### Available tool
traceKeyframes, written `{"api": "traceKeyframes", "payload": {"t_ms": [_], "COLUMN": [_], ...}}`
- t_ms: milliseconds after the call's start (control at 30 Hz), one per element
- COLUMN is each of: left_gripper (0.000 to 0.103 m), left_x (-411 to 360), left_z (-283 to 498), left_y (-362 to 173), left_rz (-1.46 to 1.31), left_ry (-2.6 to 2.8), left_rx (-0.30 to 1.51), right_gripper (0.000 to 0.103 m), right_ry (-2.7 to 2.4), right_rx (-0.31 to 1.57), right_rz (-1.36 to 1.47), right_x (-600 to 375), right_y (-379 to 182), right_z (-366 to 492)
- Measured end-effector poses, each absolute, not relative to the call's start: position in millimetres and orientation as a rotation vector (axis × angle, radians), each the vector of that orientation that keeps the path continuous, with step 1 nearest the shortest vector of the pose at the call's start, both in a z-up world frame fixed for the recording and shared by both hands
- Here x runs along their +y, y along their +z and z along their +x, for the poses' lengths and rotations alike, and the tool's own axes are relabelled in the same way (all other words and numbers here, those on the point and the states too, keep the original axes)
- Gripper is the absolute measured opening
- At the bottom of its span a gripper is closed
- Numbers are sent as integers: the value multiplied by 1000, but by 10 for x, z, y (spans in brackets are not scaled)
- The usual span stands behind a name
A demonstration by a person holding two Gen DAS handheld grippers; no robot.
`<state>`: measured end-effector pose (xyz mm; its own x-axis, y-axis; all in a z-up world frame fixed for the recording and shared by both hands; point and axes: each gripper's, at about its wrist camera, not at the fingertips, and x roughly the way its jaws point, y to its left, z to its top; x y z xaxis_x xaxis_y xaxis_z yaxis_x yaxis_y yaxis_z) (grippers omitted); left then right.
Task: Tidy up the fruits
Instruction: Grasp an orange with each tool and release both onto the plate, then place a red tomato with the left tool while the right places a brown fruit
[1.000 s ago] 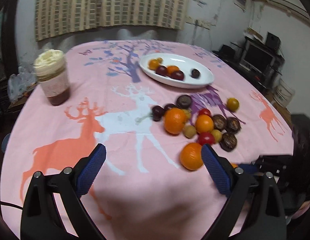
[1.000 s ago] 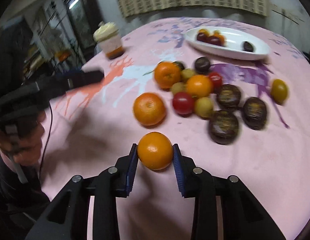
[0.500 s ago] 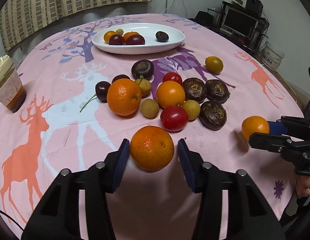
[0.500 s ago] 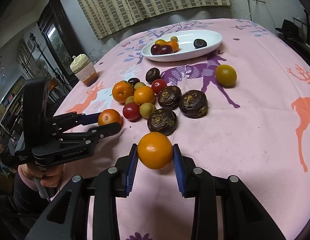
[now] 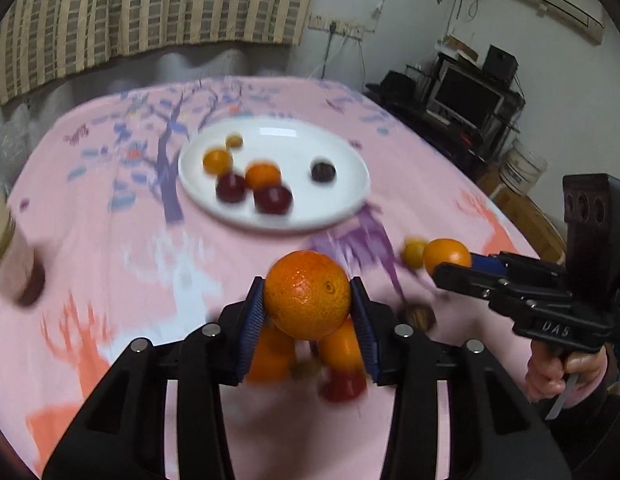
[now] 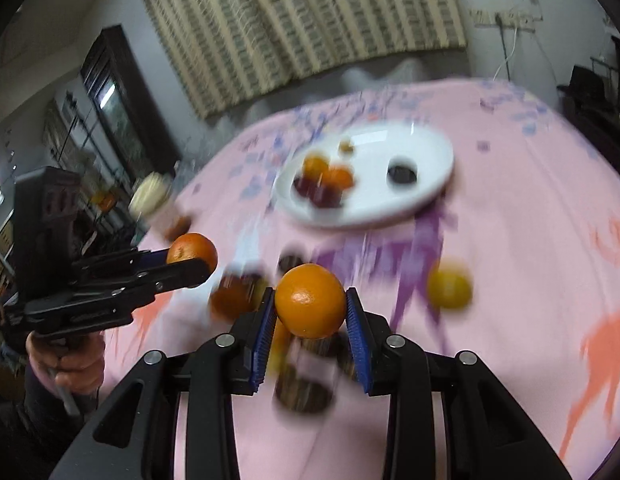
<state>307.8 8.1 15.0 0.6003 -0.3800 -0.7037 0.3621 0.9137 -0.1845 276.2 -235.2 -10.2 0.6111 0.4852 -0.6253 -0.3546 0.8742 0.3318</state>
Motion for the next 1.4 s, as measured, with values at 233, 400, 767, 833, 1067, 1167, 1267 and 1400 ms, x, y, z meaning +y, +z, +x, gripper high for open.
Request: {"api": "traceKeyframes", "payload": {"t_ms": [233,400,767,833,1067,1167,1267,1400], "left_gripper": [42,42,95,95,95,95,95,95], "left_x": [-274,-356,197,309,520,522,485,452], "left_z": [4437,4776,3866,3574,2722,2414,2159,1948], "left_y": [44,-153,313,314,-58,-234,-347,-411], "left_rz": [6,22,-12,-26,-58,-57,-15,44], "left_ry": [-334,-285,-215,-226,-159,-184,-196,-191], "left_rx": [904,943,782,770,801,818,824,823], "right_gripper": [35,35,66,70,72,71,67,54], "right_ry": [392,370,441,460,486,511,489,471], "right_rx": [784,844,724,706,713,786,832,917], "right_rz": [146,113,46,-4,-149,-155,-182,-190], "right_x": [-2206,-2116,-2243,-2235,-2046,-1942,-1877,-1821], "right_y": [-154,-369,-27,-6,-238,-410,-522,-681], "right_z": [4083,4425,3403,3066,2069,1930,1925,2075]}}
